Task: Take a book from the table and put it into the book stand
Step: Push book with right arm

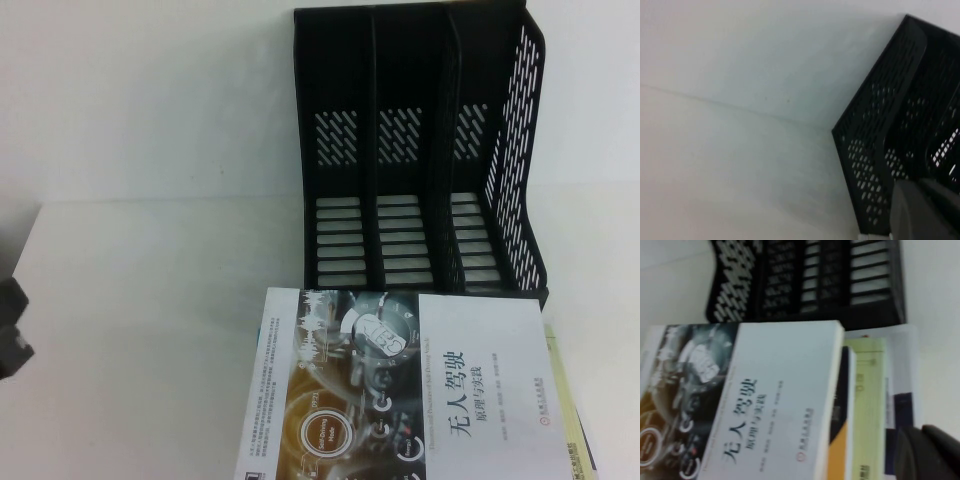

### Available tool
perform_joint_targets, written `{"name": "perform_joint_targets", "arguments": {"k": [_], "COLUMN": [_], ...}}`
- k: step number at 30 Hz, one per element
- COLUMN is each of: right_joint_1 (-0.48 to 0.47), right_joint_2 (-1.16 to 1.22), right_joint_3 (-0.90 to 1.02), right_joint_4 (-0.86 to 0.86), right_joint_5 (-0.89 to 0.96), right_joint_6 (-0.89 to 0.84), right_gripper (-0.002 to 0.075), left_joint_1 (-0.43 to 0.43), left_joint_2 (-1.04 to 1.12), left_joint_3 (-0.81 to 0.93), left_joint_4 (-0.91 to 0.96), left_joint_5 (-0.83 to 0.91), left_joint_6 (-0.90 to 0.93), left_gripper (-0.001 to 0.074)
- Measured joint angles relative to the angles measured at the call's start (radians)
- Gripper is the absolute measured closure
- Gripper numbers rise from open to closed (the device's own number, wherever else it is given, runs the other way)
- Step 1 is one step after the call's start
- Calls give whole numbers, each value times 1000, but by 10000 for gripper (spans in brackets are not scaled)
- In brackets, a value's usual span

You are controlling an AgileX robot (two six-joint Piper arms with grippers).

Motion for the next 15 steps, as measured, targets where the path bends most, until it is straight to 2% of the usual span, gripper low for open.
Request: {"name": "perform_joint_targets", "arguments": {"k": [4, 8, 10, 15], "right_joint_1": [0, 0, 0, 0], "right_joint_2": [107, 218, 257, 299], "right_joint_3": [0, 0, 0, 0], "right_joint_4": [144, 174, 200, 246], "right_joint_5": [-14, -26, -33, -31], "right_joint_6": [-154, -205, -212, -243], "right_gripper": [731, 731, 731, 731], "left_joint_1": [0, 0, -3, 0], "left_joint_2": [112, 244, 316, 467], "left_joint_3": [-29, -126, -183, -317], "left_joint_4": [-83, -241, -286, -316], "left_joint_5": [106, 339, 442, 602], "left_joint_6": [118, 419, 506, 577], "left_gripper": [738, 738, 738, 738]}}
